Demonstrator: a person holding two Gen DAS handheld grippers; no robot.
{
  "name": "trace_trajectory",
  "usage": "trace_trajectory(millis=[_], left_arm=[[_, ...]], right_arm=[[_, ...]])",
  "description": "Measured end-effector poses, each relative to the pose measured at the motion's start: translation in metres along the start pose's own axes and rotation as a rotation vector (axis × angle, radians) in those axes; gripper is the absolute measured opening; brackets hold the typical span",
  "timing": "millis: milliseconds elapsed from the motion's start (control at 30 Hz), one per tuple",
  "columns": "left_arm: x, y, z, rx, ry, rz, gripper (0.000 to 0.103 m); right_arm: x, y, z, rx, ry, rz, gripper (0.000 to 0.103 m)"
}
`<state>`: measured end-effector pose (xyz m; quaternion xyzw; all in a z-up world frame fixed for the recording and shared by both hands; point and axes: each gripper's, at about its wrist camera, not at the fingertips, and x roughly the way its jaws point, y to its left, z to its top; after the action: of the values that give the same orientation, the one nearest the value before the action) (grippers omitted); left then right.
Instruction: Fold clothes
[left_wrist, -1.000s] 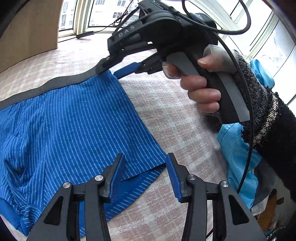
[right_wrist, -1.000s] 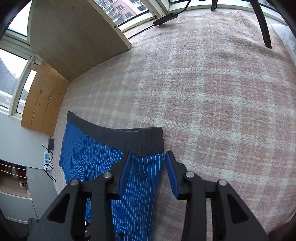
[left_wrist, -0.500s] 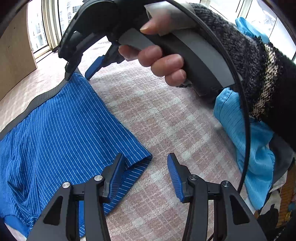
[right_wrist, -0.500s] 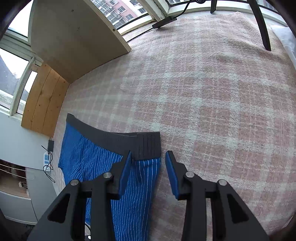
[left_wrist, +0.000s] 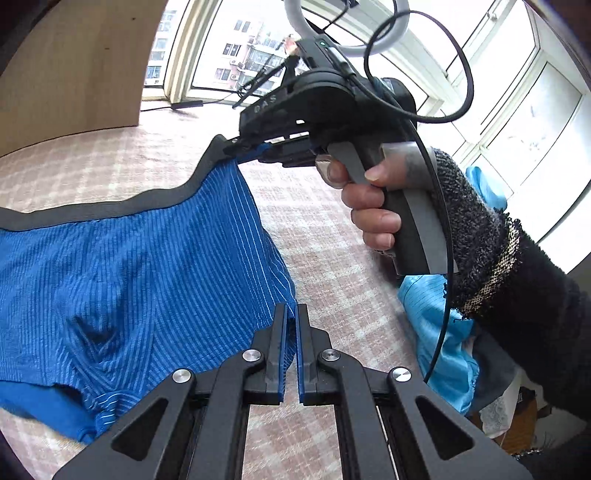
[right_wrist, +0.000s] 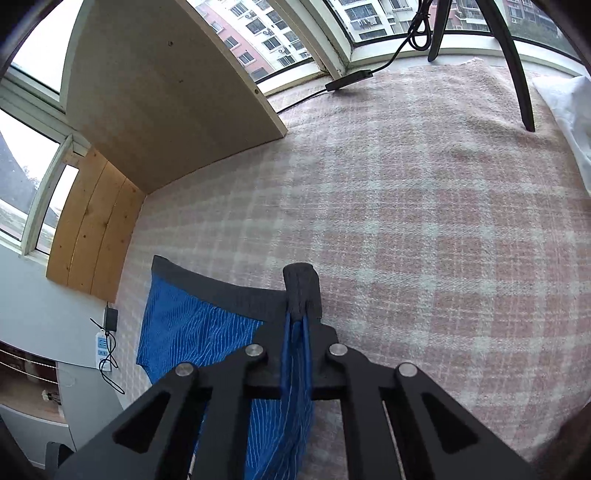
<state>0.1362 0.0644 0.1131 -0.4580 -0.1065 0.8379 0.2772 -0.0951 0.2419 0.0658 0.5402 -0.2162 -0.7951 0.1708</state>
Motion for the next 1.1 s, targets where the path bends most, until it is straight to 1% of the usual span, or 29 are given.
trace_trajectory(millis=[100,133,167,233,267,367,500,600,700,800,833,900,933,1000,1033,1067,1100], left_arm=[[-0.040,0.036,-0.006,-0.087,-0.072,-0.007,0.003],[-0.055,0.051,-0.009,-0.115,-0.099,0.002,0.003],[-0.072,0.068,-0.012,-0.135,-0.125,0.017,0.003],[-0.082,0.098,-0.019,-0.153,-0.161,0.093,0.003],[-0.088,0.114,-0.023,-0.177,-0.162,0.106,0.003],[-0.092,0.160,-0.038,-0.245,-0.161,0.101,0.003],[-0.100,0.195,-0.054,-0.273,-0.148,0.128,0.003],[-0.105,0.217,-0.065,-0.270,-0.127,0.122,0.003],[-0.111,0.245,-0.069,-0.304,-0.117,0.100,0.003],[-0.111,0.265,-0.067,-0.327,-0.125,0.083,0.003],[-0.111,0.270,-0.067,-0.335,-0.124,0.091,0.003],[-0.109,0.276,-0.070,-0.342,-0.098,0.144,0.004],[-0.108,0.280,-0.072,-0.345,-0.085,0.171,0.004],[-0.108,0.282,-0.074,-0.328,-0.050,0.228,0.004],[-0.107,0.284,-0.076,-0.320,-0.033,0.256,0.004],[-0.107,0.285,-0.077,-0.311,-0.016,0.283,0.004],[-0.111,0.283,-0.075,-0.299,-0.021,0.291,0.004]], right_arm=[[-0.009,0.042,0.005,-0.027,-0.035,0.014,0.006],[-0.009,0.059,0.006,-0.046,-0.045,0.019,0.006],[-0.007,0.075,0.007,-0.062,-0.053,0.020,0.006],[0.006,0.109,0.009,-0.085,-0.051,0.010,0.006],[0.017,0.124,0.011,-0.097,-0.041,0.000,0.006],[0.062,0.163,0.014,-0.099,0.001,-0.019,0.006],[0.120,0.204,0.013,-0.092,0.061,-0.059,0.006],[0.152,0.225,0.007,-0.111,0.093,-0.107,0.006],[0.179,0.241,0.005,-0.136,0.109,-0.176,0.006],[0.197,0.249,0.005,-0.162,0.111,-0.243,0.006],[0.201,0.249,0.005,-0.153,0.114,-0.253,0.006],[0.212,0.250,0.005,-0.144,0.139,-0.228,0.006],[0.217,0.252,0.005,-0.147,0.163,-0.191,0.010],[0.218,0.258,0.006,-0.151,0.183,-0.137,0.018],[0.213,0.262,0.008,-0.156,0.174,-0.126,0.022],[0.203,0.265,0.009,-0.165,0.149,-0.118,0.024],[0.190,0.267,0.009,-0.181,0.117,-0.121,0.027]])
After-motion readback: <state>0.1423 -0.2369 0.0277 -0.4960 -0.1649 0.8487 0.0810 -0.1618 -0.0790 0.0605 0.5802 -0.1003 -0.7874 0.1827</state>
